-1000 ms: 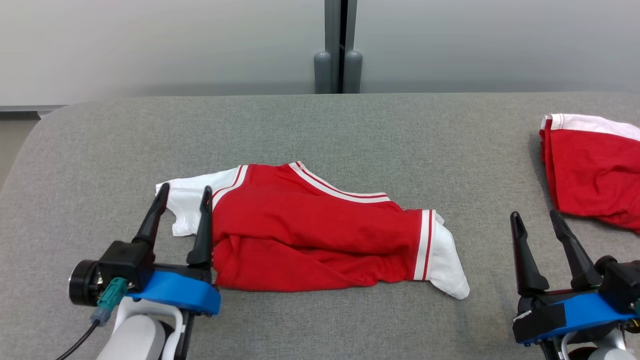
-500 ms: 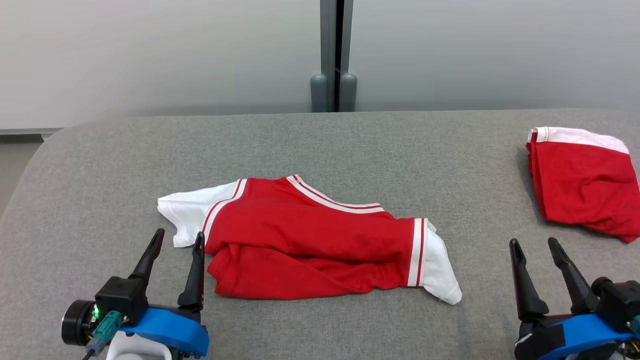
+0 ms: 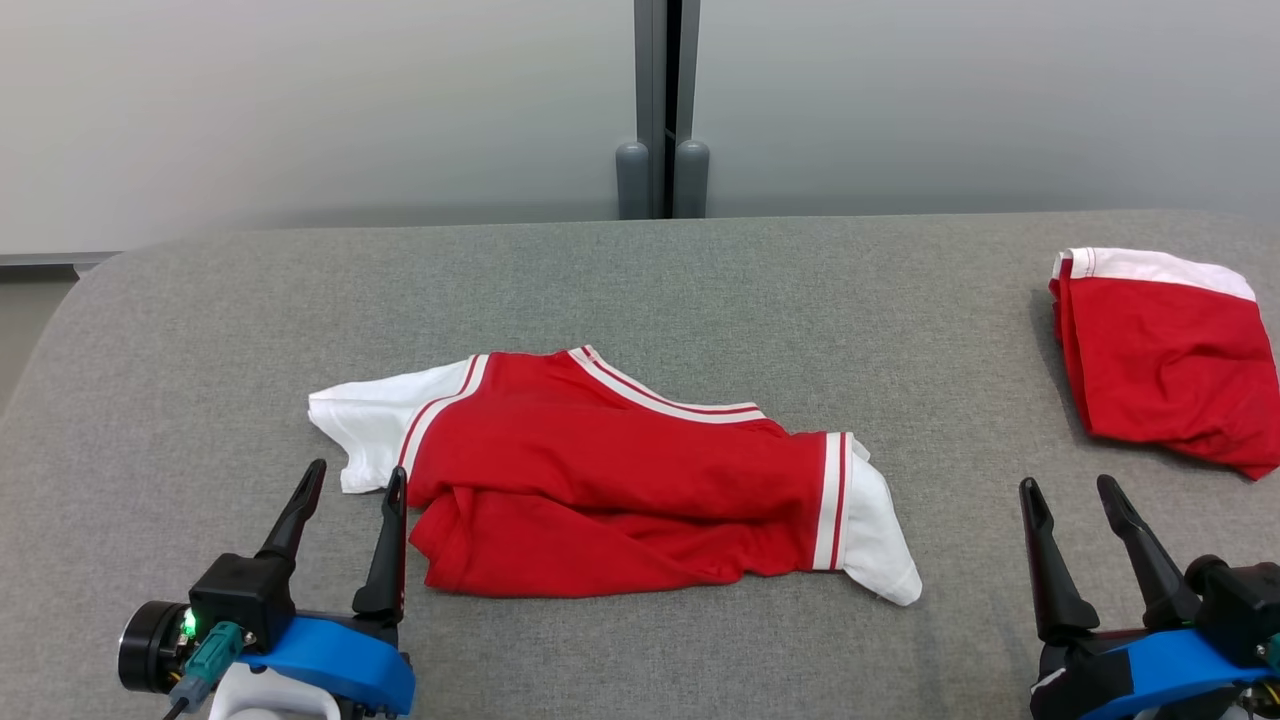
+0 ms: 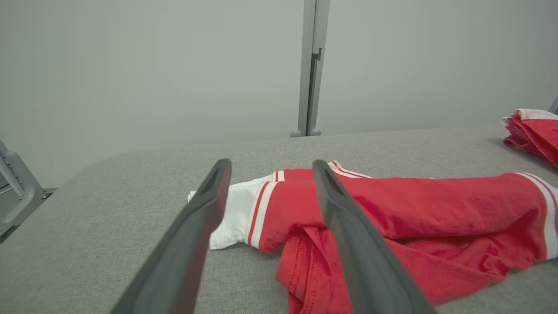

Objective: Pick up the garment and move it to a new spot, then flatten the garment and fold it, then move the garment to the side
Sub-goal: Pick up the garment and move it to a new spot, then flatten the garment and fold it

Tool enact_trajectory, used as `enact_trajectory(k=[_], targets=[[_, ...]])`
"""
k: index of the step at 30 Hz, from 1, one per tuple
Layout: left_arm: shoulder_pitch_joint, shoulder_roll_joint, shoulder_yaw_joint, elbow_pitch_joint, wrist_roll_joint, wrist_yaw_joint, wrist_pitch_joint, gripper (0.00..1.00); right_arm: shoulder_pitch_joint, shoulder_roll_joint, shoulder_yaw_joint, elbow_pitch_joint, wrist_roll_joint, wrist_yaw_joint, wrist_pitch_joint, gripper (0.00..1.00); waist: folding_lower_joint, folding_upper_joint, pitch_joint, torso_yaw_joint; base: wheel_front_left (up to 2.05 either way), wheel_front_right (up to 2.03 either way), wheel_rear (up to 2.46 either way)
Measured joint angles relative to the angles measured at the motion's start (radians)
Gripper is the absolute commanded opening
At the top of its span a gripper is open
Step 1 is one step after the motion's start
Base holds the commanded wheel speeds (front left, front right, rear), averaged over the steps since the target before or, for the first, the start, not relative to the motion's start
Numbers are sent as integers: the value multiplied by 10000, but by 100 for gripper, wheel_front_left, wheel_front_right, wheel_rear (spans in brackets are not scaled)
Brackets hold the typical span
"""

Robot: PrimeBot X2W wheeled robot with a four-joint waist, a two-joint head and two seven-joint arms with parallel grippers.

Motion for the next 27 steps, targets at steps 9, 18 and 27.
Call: enact_trajectory(k=[9, 18, 27], targets=[[-637, -59, -443, 36, -4, -261, 756, 100, -255, 0, 146, -98, 8, 0, 4, 100, 1, 1, 606, -104, 0, 0, 0], [-910, -295, -899, 943, -431, -562, 1952, 100, -600, 2, 192, 167, 21, 0, -90, 100, 1, 2, 1394, -132, 0, 0, 0], [-1293, -332, -897, 1342, -431, -635, 1684, 0, -883, 0, 201, 253, 17, 0, -113, 100, 1, 3, 1638, -28, 0, 0, 0]])
